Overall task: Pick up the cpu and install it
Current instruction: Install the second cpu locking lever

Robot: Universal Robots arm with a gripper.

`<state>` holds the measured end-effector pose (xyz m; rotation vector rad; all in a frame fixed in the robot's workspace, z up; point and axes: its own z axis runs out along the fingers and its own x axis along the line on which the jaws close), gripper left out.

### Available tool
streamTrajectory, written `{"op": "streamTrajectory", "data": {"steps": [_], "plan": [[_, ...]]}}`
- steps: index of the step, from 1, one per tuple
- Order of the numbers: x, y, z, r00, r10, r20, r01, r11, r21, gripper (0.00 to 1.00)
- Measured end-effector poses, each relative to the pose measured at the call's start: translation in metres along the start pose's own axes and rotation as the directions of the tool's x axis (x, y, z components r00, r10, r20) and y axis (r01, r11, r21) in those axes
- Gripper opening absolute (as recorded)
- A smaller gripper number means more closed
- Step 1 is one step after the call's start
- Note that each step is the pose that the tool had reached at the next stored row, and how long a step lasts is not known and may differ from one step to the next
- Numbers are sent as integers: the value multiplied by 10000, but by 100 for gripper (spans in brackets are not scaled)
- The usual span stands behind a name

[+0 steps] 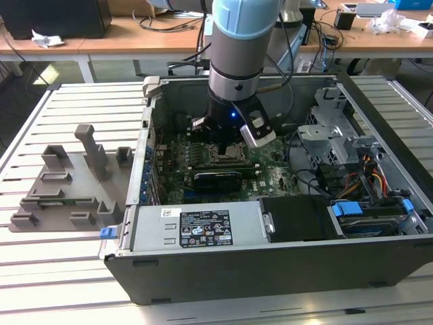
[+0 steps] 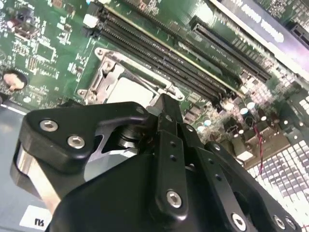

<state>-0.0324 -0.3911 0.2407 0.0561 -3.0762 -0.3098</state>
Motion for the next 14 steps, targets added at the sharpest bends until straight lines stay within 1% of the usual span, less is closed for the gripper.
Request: {"op": "streamTrajectory", "data": {"steps": [1,3,5,12,14], "plan": [[1,-7,24,10000,1,0,-1,10000,3,11],[4,-14,61,10000,4,-1,-4,10000,53,11],[11,-20,94,10000,4,-2,-4,10000,74,11],[82,-46,230,10000,4,-3,-4,10000,79,11],[113,-55,281,10000,3,-3,-3,10000,79,11]]}}
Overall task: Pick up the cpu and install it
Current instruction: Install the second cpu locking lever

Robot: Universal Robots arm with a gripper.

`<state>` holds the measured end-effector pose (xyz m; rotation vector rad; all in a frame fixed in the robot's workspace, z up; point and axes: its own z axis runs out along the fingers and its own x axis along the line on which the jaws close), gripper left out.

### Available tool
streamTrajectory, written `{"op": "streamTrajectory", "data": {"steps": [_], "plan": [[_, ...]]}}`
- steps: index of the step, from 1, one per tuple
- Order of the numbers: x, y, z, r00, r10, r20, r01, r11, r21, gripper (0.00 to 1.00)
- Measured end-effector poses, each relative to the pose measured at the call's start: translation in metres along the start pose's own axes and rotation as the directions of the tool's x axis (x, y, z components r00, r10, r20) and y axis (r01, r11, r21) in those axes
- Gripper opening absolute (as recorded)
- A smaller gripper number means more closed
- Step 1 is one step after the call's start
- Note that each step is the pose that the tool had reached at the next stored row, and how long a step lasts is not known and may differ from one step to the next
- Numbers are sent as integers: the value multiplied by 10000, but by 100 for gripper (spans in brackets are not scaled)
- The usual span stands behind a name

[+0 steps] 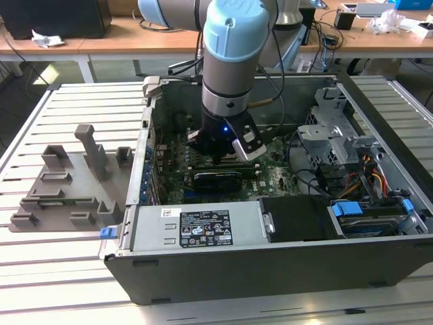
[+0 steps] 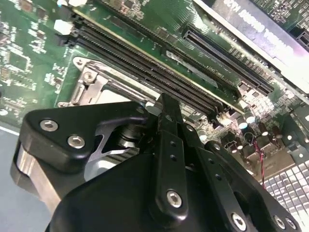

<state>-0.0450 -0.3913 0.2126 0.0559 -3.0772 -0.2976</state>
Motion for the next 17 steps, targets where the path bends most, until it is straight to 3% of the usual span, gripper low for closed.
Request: {"op": "streamTrajectory", "data": {"steps": [4,9,11,12,14,17], "plan": [[59,-11,72,10000,1,1,-1,10000,-11,11],[127,-12,95,10000,-39,0,39,9999,-163,11],[133,-11,128,10000,-78,-11,78,9998,-181,11],[165,39,144,9998,-177,-4,177,9997,-194,11],[172,-56,69,9998,-191,24,192,9994,-292,11],[173,-77,63,9998,-190,25,191,9994,-293,11]]}}
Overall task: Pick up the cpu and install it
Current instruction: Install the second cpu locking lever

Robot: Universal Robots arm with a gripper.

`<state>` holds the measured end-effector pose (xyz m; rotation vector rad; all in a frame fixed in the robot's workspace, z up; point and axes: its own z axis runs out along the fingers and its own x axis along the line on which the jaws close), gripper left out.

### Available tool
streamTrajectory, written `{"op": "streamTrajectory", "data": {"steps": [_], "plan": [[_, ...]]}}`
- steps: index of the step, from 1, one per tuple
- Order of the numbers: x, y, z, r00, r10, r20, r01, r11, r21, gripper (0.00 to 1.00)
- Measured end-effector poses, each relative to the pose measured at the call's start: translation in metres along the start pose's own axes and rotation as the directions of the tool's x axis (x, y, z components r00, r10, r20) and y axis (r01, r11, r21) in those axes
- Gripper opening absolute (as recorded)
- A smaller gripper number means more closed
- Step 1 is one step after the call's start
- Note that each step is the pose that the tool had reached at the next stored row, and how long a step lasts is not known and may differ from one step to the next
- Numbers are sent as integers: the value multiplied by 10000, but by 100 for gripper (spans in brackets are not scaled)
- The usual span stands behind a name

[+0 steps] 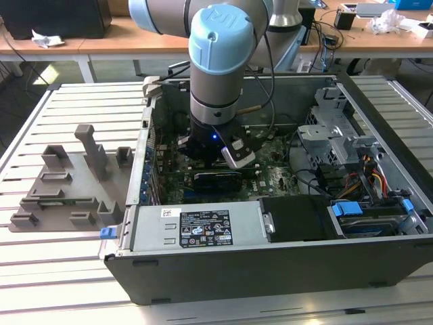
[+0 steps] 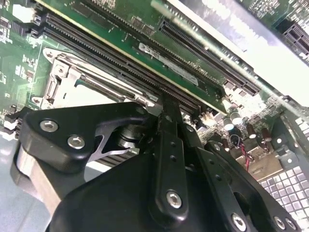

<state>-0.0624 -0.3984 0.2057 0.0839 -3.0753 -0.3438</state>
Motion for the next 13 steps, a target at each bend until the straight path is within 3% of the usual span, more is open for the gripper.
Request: {"op": "streamTrajectory", "data": {"steps": [7,13], "plan": [[-4,9,-31,10000,-1,-19,1,10000,-8,11],[-16,16,13,10000,9,-74,-9,9999,-125,11]]}}
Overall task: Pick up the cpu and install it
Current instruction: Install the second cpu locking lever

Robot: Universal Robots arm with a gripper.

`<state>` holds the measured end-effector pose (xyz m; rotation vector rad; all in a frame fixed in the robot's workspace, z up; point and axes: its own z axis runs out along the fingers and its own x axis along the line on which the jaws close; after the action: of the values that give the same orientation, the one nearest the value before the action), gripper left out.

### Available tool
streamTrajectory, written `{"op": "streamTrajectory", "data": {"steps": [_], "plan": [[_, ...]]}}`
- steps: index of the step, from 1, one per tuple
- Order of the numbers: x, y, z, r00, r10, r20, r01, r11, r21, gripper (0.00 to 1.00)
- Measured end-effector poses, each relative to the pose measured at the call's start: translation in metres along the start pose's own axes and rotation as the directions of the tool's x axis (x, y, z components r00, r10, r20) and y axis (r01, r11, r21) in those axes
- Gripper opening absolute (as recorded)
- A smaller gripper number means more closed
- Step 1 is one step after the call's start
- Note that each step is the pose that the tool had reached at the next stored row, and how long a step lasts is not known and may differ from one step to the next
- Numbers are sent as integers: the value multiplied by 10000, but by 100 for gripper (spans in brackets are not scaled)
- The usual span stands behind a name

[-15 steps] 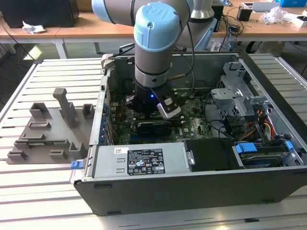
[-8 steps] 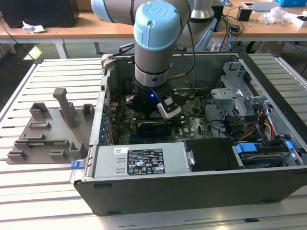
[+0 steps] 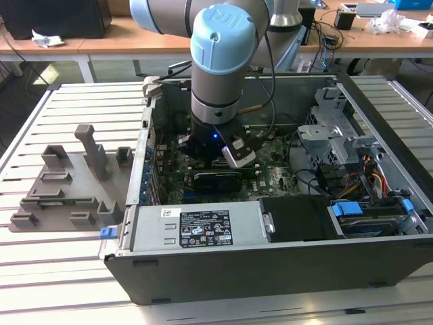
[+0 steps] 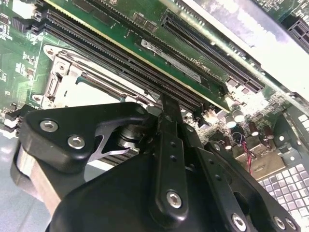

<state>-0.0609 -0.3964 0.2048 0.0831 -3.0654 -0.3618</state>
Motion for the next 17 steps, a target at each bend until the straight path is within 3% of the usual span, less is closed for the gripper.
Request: {"op": "streamTrajectory", "data": {"steps": [4,17], "plan": [[-1,-2,16,10000,2,-11,-2,10000,-15,11],[-7,27,80,10000,-12,-18,11,9998,-209,11]]}}
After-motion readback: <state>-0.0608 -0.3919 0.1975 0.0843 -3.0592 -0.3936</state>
